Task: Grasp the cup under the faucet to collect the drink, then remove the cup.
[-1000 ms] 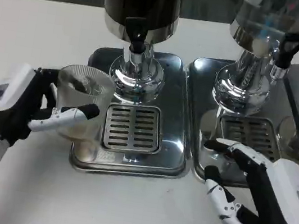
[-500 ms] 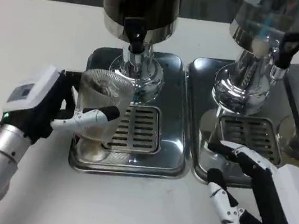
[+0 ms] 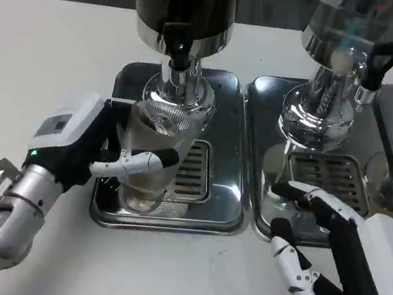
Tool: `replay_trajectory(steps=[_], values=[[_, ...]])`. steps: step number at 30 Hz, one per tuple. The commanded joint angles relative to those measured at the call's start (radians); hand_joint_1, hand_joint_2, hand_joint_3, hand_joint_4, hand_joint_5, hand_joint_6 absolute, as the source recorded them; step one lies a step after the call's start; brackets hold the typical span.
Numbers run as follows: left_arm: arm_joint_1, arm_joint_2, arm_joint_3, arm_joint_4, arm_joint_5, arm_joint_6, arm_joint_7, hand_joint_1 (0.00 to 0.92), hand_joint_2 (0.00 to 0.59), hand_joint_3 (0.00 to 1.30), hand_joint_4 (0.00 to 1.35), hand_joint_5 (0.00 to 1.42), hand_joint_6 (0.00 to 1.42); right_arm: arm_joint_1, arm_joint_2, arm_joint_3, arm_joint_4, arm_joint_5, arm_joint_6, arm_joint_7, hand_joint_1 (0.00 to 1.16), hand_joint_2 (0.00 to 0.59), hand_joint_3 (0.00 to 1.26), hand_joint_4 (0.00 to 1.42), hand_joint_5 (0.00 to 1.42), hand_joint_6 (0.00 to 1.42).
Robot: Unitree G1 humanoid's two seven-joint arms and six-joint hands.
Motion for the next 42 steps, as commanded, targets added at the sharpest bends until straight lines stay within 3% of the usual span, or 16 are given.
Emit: replay_trajectory(steps=[1, 9, 15, 22, 27, 42], values=[[-0.019, 0.005, -0.02, -0.017, 0.027, -0.009, 0.026, 0.218, 0.176, 0.65, 0.71, 0.97, 1.21, -0.003, 0.009, 0.002, -0.016, -0.006, 0.011, 0.003, 0.27, 0.435, 0.34, 0.29, 0.3, 0.37], [0.001, 0.032, -0.054, -0.052, 0.075, -0.003, 0.07, 0.194, 0.171, 0.6, 0.64, 0.89, 1.13, -0.004, 0.019, 0.006, -0.009, -0.003, 0.01, 0.001, 0.27, 0.435, 0.34, 0.29, 0.3, 0.37], [0.014, 0.052, -0.057, -0.07, 0.081, 0.01, 0.065, 0.146, 0.149, 0.53, 0.56, 0.69, 0.84, -0.015, 0.021, 0.007, 0.0, 0.004, 0.01, 0.002, 0.28, 0.435, 0.34, 0.29, 0.3, 0.37], [0.021, 0.066, -0.059, -0.081, 0.085, 0.03, 0.062, 0.125, 0.145, 0.51, 0.53, 0.62, 0.71, -0.022, 0.016, 0.003, 0.005, 0.011, 0.013, 0.01, 0.28, 0.436, 0.34, 0.29, 0.3, 0.37], [0.012, 0.064, -0.063, -0.077, 0.078, 0.065, 0.013, 0.07, 0.125, 0.41, 0.42, 0.47, 0.45, -0.025, 0.015, 0.001, 0.004, 0.016, 0.015, 0.016, 0.28, 0.441, 0.34, 0.29, 0.31, 0.38], [-0.008, 0.055, -0.077, -0.104, 0.078, 0.094, -0.061, 0.013, 0.107, 0.25, 0.21, 0.3, 0.3, -0.017, 0.018, 0.004, 0.01, 0.02, 0.017, 0.021, 0.29, 0.444, 0.34, 0.29, 0.31, 0.38]])
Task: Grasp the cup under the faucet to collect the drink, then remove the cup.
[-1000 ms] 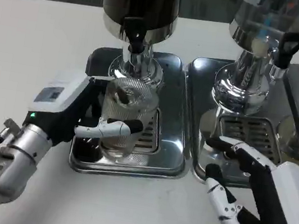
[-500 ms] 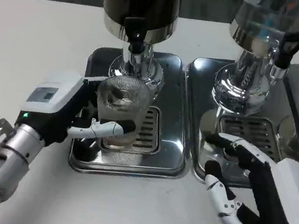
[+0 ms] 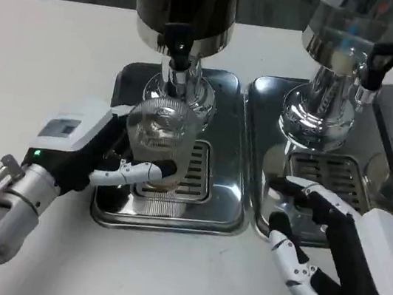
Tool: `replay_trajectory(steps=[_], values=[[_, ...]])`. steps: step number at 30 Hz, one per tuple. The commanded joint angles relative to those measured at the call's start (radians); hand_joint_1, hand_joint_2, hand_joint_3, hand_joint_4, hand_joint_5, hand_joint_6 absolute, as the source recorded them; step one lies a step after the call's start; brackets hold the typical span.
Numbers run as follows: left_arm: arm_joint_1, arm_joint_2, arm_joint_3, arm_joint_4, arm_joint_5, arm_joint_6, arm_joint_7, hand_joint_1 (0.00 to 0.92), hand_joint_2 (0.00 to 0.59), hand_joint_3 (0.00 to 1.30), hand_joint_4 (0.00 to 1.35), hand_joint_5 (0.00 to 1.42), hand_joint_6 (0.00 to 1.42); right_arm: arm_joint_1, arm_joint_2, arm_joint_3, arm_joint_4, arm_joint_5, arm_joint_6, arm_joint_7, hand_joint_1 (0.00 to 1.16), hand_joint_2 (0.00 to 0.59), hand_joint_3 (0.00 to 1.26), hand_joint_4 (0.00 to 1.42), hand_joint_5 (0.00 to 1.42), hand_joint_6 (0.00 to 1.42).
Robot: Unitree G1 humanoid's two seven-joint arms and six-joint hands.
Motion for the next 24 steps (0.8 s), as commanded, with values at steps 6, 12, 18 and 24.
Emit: replay_trajectory(steps=[6, 12, 18, 24], values=[[-0.02, -0.005, 0.001, -0.022, -0.009, 0.016, -0.034, 0.012, 0.106, 0.22, 0.18, 0.29, 0.3, -0.001, -0.001, 0.002, 0.016, 0.016, 0.008, 0.008, 0.29, 0.444, 0.34, 0.29, 0.31, 0.38], [-0.03, -0.009, 0.006, -0.018, -0.015, 0.036, -0.038, 0.012, 0.105, 0.21, 0.17, 0.28, 0.3, 0.0, -0.003, 0.001, 0.016, 0.019, 0.009, 0.012, 0.29, 0.444, 0.34, 0.29, 0.32, 0.39], [-0.04, -0.018, 0.009, -0.008, -0.027, 0.064, -0.059, 0.012, 0.105, 0.19, 0.15, 0.28, 0.3, 0.001, -0.005, -0.002, 0.014, 0.023, 0.012, 0.018, 0.29, 0.444, 0.34, 0.29, 0.32, 0.39], [-0.046, -0.023, 0.005, -0.003, -0.036, 0.08, -0.084, 0.0, 0.103, 0.15, 0.09, 0.26, 0.28, -0.006, -0.006, -0.006, 0.011, 0.028, 0.018, 0.03, 0.29, 0.444, 0.34, 0.29, 0.33, 0.39]])
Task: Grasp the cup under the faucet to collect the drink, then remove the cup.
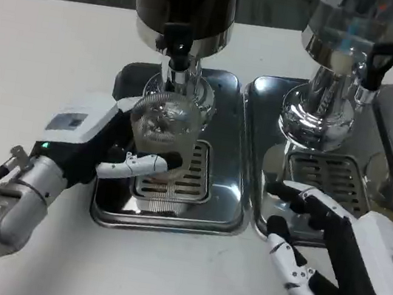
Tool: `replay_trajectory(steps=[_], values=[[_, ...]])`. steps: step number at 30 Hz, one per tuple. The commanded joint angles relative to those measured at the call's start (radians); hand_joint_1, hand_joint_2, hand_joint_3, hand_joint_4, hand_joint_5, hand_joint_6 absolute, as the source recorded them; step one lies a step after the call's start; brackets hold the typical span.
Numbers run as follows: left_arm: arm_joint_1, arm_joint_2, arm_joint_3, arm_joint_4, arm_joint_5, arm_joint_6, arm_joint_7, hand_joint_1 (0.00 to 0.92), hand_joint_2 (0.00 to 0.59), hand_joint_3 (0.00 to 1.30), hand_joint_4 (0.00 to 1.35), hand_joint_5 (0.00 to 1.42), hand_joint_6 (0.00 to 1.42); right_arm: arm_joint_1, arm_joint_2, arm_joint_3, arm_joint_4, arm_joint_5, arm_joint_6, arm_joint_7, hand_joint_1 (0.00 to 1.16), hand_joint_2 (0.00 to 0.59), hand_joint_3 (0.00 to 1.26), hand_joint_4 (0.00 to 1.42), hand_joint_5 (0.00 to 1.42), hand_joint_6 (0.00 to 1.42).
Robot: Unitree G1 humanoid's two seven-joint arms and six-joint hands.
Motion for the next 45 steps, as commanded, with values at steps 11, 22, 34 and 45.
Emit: replay_trajectory(steps=[11, 22, 34, 45], values=[[0.005, 0.033, 0.02, -0.047, -0.022, -0.026, -0.023, 0.0, 0.07, 0.08, 0.06, 0.23, 0.24, -0.026, -0.007, 0.001, 0.022, 0.023, 0.009, 0.014, 0.29, 0.444, 0.34, 0.29, 0.34, 0.4], [0.101, 0.102, 0.069, -0.174, -0.065, -0.061, -0.049, 0.0, 0.066, 0.08, 0.06, 0.22, 0.23, -0.048, -0.005, 0.009, 0.049, 0.037, 0.004, 0.008, 0.29, 0.444, 0.34, 0.29, 0.34, 0.41], [0.368, 0.238, 0.263, -0.479, -0.268, -0.179, -0.171, 0.0, 0.048, 0.14, 0.09, 0.23, 0.26, -0.059, 0.007, 0.012, 0.062, 0.042, -0.002, -0.018, 0.29, 0.444, 0.34, 0.29, 0.34, 0.42], [0.452, 0.296, 0.477, -0.632, -0.843, -0.162, -0.676, 0.0, 0.049, 0.24, 0.19, 0.3, 0.37, -0.118, 0.019, 0.024, 0.122, 0.067, -0.015, -0.045, 0.32, 0.446, 0.35, 0.32, 0.34, 0.4]])
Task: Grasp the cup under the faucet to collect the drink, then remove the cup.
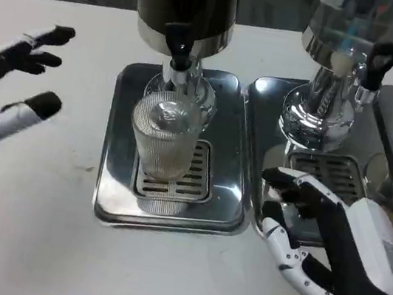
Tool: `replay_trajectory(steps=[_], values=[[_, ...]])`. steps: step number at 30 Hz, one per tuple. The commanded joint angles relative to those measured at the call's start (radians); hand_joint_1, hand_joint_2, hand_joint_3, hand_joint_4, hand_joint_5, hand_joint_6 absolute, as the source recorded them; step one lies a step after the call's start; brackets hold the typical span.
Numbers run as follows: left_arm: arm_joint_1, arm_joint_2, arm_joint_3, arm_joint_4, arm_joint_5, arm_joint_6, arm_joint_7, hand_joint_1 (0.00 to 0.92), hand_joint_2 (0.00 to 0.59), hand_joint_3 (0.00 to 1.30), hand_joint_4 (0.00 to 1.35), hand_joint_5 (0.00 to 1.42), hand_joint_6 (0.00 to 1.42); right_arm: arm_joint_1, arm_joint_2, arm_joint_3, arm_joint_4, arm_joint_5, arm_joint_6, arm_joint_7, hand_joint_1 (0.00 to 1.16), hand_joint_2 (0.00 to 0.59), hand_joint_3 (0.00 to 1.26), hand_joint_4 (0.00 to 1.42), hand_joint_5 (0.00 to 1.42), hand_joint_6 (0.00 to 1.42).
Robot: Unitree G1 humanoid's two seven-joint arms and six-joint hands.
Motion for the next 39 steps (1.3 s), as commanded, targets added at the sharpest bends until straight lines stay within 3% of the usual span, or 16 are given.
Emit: replay_trajectory(steps=[1, 5, 10, 13, 20, 29, 39], values=[[-0.001, 0.023, 0.076, -0.059, -0.25, 0.065, -0.252, 0.0, 0.05, 0.25, 0.2, 0.31, 0.39, -0.03, 0.007, 0.007, 0.039, 0.022, -0.018, -0.021, 0.32, 0.446, 0.35, 0.32, 0.34, 0.4], [-0.025, 0.03, 0.142, -0.095, -0.424, 0.181, -0.467, 0.0, 0.055, 0.27, 0.21, 0.33, 0.43, -0.057, 0.013, 0.014, 0.072, 0.036, -0.025, -0.027, 0.32, 0.446, 0.35, 0.33, 0.34, 0.39], [-0.136, 0.056, 0.198, -0.068, -0.626, 0.476, -0.816, 0.0, 0.072, 0.25, 0.19, 0.21, 0.31, -0.098, 0.019, 0.025, 0.116, 0.055, -0.036, -0.033, 0.33, 0.446, 0.35, 0.35, 0.36, 0.35], [-0.219, 0.066, 0.221, -0.007, -0.665, 0.625, -0.956, 0.0, 0.084, 0.25, 0.17, 0.19, 0.26, -0.122, 0.026, 0.031, 0.146, 0.067, -0.042, -0.039, 0.34, 0.444, 0.36, 0.35, 0.36, 0.34], [-0.392, 0.055, 0.262, 0.131, -0.672, 0.857, -1.153, 0.0, 0.072, 0.24, 0.11, 0.16, 0.19, -0.151, 0.04, 0.042, 0.196, 0.089, -0.05, -0.053, 0.35, 0.451, 0.37, 0.37, 0.36, 0.34], [-0.552, 0.028, 0.268, 0.27, -0.628, 0.965, -1.262, 0.0, 0.068, 0.2, 0.1, 0.16, 0.18, -0.151, 0.052, 0.049, 0.227, 0.106, -0.052, -0.075, 0.36, 0.451, 0.37, 0.37, 0.36, 0.34], [-0.671, -0.044, 0.259, 0.351, -0.535, 0.939, -1.252, 0.0, 0.058, 0.21, 0.11, 0.17, 0.2, -0.15, 0.068, 0.055, 0.247, 0.117, -0.049, -0.094, 0.34, 0.452, 0.36, 0.37, 0.36, 0.34]])
